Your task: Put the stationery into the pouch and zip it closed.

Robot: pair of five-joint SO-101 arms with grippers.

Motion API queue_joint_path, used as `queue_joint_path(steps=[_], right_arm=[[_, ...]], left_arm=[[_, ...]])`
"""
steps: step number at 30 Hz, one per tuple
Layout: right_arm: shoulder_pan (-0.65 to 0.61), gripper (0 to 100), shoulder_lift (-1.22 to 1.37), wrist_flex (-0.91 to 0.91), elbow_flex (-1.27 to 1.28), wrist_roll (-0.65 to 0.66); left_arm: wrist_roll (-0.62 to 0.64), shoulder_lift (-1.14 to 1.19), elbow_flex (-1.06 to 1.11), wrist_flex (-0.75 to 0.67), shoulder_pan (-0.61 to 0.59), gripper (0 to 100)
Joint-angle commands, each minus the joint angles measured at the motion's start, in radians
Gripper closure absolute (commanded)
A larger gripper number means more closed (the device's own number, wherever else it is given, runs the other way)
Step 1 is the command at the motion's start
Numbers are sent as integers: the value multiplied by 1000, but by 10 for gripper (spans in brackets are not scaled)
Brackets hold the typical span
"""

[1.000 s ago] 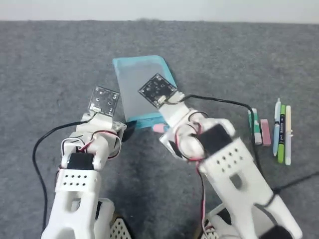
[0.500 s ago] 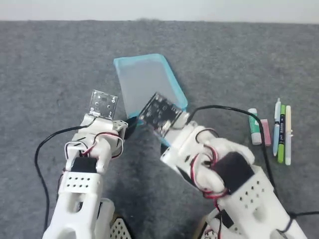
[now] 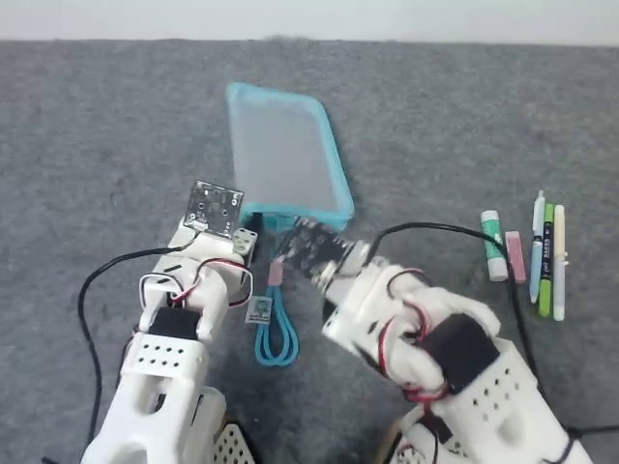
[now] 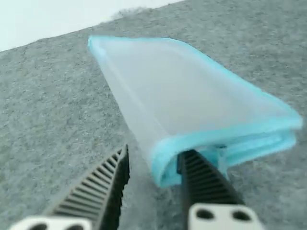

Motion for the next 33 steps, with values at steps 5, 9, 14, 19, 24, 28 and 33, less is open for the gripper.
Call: queue_joint_path(steps=[5,9,14,19,24,28,33], right_arm=[[-25,992,148,-364,126,-173],[-102,991,272,-581,210,-282],[-137,991,394,-723,229,-477],[-143,991,489,-822,229,-537],[-142,991,544,-894,229,-543],[-137,991,561,-912,229,-543],[-122,932,593,-900,230,-543]], left_arm=[[52,-23,-56,89,80,897],[72,-23,-50,95,78,898],[124,-23,-59,95,23,898],[126,-23,-70,95,-25,898],[123,-21,-76,95,-66,898],[123,-23,-77,115,-69,898],[100,-21,-105,175,-66,897]])
